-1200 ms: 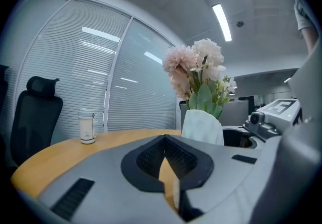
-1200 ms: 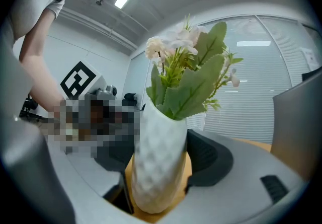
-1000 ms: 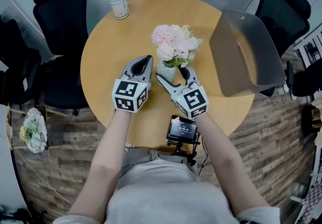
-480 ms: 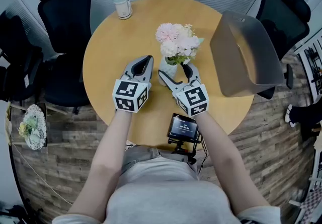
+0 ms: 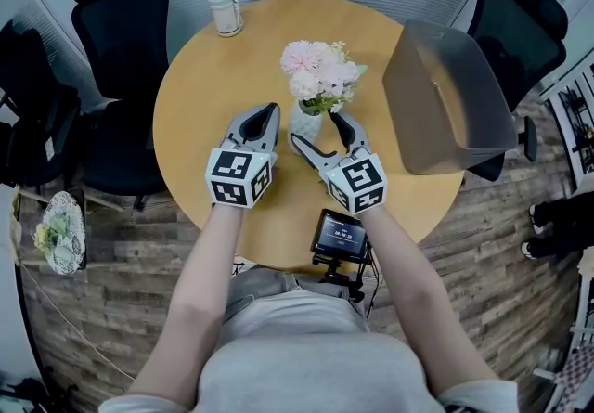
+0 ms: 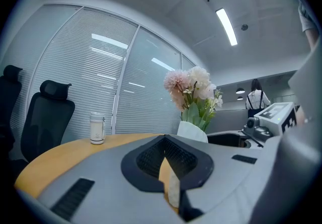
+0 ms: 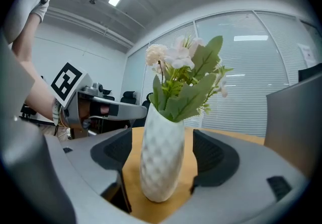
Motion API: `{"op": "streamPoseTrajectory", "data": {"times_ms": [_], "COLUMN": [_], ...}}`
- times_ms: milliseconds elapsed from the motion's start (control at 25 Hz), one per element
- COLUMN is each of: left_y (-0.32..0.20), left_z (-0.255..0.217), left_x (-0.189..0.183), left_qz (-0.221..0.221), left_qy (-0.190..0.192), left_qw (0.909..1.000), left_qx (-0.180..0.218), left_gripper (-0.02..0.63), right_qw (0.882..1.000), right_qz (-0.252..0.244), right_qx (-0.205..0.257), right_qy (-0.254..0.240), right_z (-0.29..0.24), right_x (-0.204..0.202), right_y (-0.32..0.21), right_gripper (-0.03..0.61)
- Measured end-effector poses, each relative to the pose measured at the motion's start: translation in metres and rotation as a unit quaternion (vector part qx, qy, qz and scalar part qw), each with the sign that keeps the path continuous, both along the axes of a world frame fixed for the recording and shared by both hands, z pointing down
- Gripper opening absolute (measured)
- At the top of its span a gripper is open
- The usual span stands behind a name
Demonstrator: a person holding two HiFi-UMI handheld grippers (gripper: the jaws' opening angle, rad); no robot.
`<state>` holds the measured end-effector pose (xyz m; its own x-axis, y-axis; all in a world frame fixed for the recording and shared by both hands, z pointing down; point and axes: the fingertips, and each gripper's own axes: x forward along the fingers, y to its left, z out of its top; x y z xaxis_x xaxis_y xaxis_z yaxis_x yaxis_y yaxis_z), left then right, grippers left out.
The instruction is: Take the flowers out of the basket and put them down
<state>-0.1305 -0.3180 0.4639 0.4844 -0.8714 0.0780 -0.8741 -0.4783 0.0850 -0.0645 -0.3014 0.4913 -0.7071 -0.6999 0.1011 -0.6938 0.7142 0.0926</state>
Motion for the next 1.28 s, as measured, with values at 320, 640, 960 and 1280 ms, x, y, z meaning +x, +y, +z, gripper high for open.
{"op": "streamPoseTrajectory", "data": {"times_ms": [320,640,960,1280], "left_y": [0.015,0.034,0.047,0.059], "left_z": [-0.005,-0.016,-0.025,-0.041], "left_x": [-0.001,0.003,0.006,0.016], "left_qz": [-0.012,-0.019,-0.022,-0.012], "left_qy": [0.009,0.017,0.022,0.025], "left_qw": [0.9999,0.9997,0.9995,0.9994], "left_qx": [0.003,0.007,0.009,0.019], "left_gripper": [0.003,0.003,0.003,0.003], "right_qw": [1.000,0.999,1.000,1.000], "right_qz": [-0.023,-0.015,-0.001,0.022], "right_qx": [-0.012,-0.034,-0.016,0.006], "right_qy": [-0.016,-0.040,-0.007,-0.022], "right_z": [-0.011,-0.019,-0.033,-0.058], "right_x": [-0.005,0.000,0.007,0.021], "right_y": [0.019,0.041,0.058,0.071], "right_gripper": [0.371,0.371,0.370,0.340]}}
